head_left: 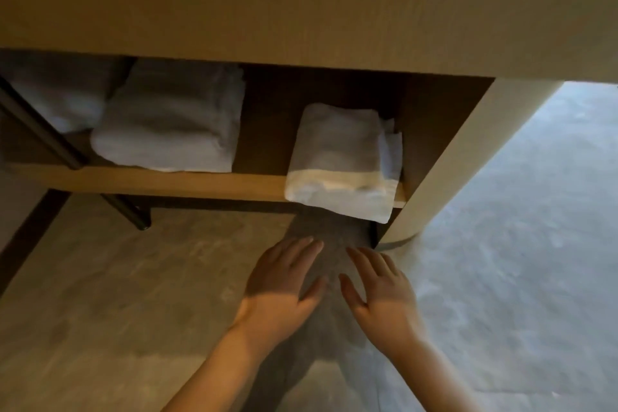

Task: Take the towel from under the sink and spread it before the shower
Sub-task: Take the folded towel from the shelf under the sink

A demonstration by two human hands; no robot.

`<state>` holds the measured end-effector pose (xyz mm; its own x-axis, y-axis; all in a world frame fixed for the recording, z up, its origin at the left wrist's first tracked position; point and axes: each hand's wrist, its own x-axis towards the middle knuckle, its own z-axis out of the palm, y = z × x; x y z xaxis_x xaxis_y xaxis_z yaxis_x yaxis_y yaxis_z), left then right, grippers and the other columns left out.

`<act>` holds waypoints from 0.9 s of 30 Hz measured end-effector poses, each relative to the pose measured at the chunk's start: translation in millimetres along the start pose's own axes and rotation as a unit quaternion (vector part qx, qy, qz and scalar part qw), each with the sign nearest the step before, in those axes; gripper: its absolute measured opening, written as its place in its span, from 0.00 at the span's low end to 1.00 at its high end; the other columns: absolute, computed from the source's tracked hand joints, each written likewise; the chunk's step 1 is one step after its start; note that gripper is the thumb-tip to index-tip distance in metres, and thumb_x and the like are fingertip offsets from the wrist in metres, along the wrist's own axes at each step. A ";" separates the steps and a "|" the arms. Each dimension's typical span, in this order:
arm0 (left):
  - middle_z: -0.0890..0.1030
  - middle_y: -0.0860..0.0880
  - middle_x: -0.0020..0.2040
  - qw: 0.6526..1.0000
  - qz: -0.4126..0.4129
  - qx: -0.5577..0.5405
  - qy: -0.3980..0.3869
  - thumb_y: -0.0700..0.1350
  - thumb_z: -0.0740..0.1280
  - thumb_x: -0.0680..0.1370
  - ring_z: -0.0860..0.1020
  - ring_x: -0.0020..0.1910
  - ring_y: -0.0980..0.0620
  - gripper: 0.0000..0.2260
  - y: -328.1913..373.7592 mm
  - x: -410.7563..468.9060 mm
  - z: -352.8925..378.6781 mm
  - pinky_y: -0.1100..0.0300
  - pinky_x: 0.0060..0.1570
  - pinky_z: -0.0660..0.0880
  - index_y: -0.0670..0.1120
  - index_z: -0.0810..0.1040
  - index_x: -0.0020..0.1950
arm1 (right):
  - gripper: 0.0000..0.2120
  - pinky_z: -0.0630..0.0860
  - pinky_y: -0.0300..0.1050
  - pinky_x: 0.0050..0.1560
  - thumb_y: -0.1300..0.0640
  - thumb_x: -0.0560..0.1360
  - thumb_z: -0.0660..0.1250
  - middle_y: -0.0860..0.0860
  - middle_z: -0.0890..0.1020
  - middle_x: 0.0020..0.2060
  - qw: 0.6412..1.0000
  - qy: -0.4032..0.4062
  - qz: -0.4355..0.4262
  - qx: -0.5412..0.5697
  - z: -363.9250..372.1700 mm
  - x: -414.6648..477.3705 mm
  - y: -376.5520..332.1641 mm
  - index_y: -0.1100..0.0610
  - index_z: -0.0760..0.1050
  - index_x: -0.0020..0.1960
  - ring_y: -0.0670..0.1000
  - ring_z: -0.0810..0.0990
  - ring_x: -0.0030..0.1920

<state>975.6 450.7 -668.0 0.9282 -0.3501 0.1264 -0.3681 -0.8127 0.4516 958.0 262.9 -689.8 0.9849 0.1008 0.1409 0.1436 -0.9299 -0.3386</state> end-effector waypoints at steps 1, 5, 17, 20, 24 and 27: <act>0.73 0.49 0.70 1.000 -0.007 -0.002 0.001 0.54 0.66 0.77 0.70 0.70 0.48 0.23 -3.2 -0.8 6.0 0.58 0.69 0.60 0.49 0.73 0.71 | 0.26 0.77 0.51 0.57 0.39 0.78 0.53 0.50 0.81 0.61 1.000 0.000 0.002 -0.006 4.5 -0.4 2.2 0.52 0.75 0.66 0.54 0.79 0.60; 0.64 0.54 0.76 1.000 -0.016 -0.017 -0.004 0.61 0.56 0.78 0.59 0.75 0.54 0.26 -12.7 3.4 19.0 0.67 0.69 0.46 0.55 0.65 0.75 | 0.26 0.76 0.49 0.58 0.38 0.78 0.52 0.49 0.79 0.63 1.000 0.016 0.000 -0.003 2.3 1.0 12.7 0.49 0.72 0.68 0.53 0.77 0.62; 0.69 0.59 0.68 0.973 -0.055 -0.191 0.119 0.59 0.62 0.76 0.67 0.66 0.60 0.19 -29.5 71.6 -2.5 0.64 0.60 0.68 0.61 0.71 0.67 | 0.24 0.68 0.39 0.62 0.31 0.74 0.51 0.46 0.69 0.66 0.959 0.123 0.089 0.239 -16.0 70.5 28.1 0.37 0.68 0.66 0.46 0.69 0.60; 0.66 0.55 0.62 0.951 -0.072 -0.264 0.141 0.55 0.66 0.76 0.71 0.61 0.55 0.14 -40.0 84.1 -4.5 0.62 0.59 0.74 0.66 0.73 0.60 | 0.27 0.65 0.45 0.66 0.24 0.68 0.51 0.42 0.64 0.65 0.933 0.113 0.144 0.311 -10.6 90.3 33.0 0.31 0.67 0.63 0.47 0.65 0.63; 0.62 0.53 0.61 0.920 -0.153 -0.342 0.111 0.54 0.66 0.78 0.70 0.59 0.52 0.11 -42.9 100.0 2.1 0.66 0.52 0.73 0.69 0.72 0.57 | 0.21 0.65 0.50 0.67 0.30 0.73 0.55 0.45 0.65 0.63 0.912 0.091 0.195 0.351 1.4 112.2 37.9 0.33 0.71 0.62 0.52 0.66 0.63; 0.64 0.49 0.65 0.892 -0.191 -0.398 0.095 0.54 0.65 0.79 0.70 0.60 0.50 0.10 -40.8 110.0 10.5 0.65 0.49 0.73 0.66 0.73 0.59 | 0.14 0.68 0.46 0.64 0.40 0.79 0.58 0.49 0.68 0.65 0.899 0.076 0.206 0.378 12.4 122.4 41.7 0.38 0.74 0.62 0.53 0.70 0.61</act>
<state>1092.2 440.5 -681.8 0.9979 0.0279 -0.0588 0.0638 -0.2408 0.9685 1085.8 240.8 -698.2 0.9533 -0.3000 -0.0356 -0.1492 -0.3652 -0.9189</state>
